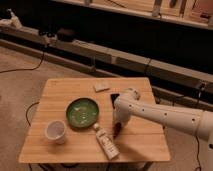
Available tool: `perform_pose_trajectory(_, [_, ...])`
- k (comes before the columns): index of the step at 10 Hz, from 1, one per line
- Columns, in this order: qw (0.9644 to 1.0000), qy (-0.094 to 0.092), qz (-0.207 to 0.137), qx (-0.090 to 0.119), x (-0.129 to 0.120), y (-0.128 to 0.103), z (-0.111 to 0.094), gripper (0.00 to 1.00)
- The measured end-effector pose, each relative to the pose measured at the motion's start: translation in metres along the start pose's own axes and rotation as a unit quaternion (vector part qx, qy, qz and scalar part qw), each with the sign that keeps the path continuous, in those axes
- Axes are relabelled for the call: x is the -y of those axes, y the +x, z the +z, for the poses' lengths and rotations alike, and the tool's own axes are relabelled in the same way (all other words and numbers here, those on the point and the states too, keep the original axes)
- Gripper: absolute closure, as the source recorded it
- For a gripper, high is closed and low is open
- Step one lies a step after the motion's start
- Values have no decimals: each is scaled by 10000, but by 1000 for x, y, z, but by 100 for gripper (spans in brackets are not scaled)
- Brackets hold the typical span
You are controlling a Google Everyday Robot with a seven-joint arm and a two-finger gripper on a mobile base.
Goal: Drag the pepper across the table
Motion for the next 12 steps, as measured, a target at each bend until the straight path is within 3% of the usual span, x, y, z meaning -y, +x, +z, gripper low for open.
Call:
perform_pose_trajectory(2, [10000, -35, -48, -22, 0, -1, -7, 96])
perform_pose_trajectory(3, [9999, -63, -93, -33, 0, -5, -13, 100])
perform_pose_trajectory(6, [10000, -51, -58, -38, -3, -32, -27, 100])
perform_pose_trajectory(9, [9998, -71, -58, 165, -5, -66, -16, 100])
perform_pose_trajectory(12, [9986, -223, 392, 268, -39, -90, -12, 100])
